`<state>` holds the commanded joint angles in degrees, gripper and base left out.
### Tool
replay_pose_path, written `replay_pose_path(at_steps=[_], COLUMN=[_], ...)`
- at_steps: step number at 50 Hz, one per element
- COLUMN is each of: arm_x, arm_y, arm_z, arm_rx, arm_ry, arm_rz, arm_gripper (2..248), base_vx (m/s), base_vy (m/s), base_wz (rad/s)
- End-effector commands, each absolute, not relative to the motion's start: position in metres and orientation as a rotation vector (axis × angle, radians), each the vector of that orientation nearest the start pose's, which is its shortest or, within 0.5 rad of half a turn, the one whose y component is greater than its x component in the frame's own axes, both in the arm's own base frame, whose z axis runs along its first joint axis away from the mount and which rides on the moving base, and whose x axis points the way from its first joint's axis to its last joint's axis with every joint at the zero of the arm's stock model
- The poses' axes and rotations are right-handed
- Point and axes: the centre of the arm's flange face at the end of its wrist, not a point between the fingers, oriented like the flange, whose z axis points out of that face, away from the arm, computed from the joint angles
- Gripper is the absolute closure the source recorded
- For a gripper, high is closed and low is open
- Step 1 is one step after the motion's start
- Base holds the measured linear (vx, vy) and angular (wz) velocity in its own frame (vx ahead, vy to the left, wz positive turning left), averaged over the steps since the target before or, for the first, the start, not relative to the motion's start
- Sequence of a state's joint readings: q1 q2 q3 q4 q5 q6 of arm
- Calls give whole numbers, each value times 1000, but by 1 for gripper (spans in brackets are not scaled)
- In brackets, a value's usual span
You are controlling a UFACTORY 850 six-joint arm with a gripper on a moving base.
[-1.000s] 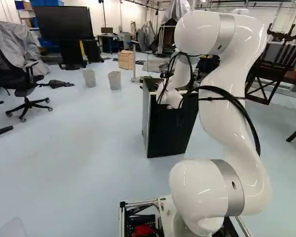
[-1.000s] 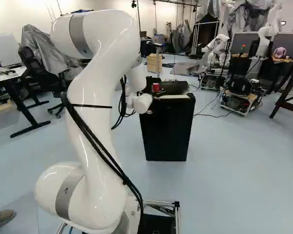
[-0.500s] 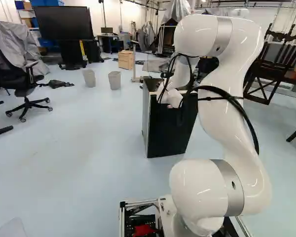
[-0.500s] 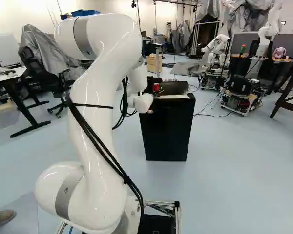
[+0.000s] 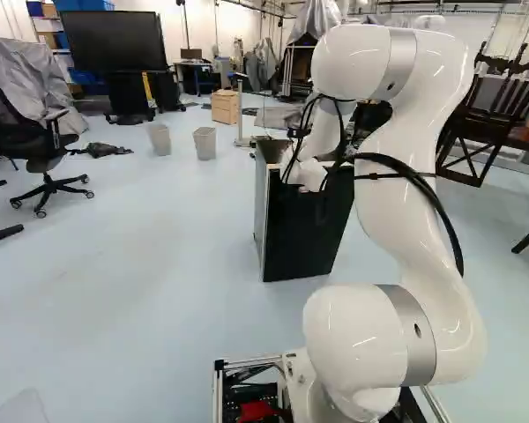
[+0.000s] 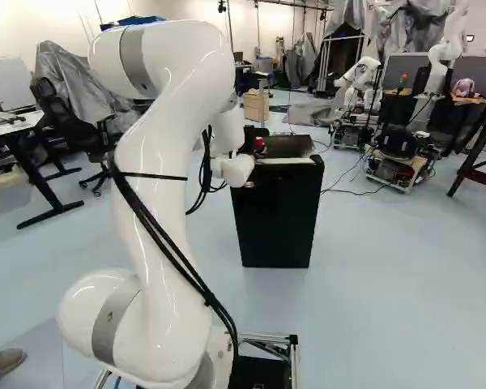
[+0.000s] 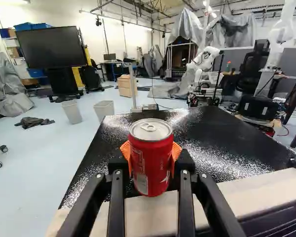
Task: Grab a drink from the fridge
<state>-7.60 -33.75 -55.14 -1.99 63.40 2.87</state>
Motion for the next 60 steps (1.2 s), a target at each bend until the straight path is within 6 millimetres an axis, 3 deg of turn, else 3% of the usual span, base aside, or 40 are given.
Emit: replay_pose_path(at_steps=[45,60], arm_x=[596,595], arm_y=[-77,-76], arm_z=[389,391], arm_rx=[-2258,-2256], arm_ry=[154,153], arm_rz=[-2246,-2248], arm_gripper=[153,153], base_vx=[0,0], base_vy=[0,0], base_wz=[0,0])
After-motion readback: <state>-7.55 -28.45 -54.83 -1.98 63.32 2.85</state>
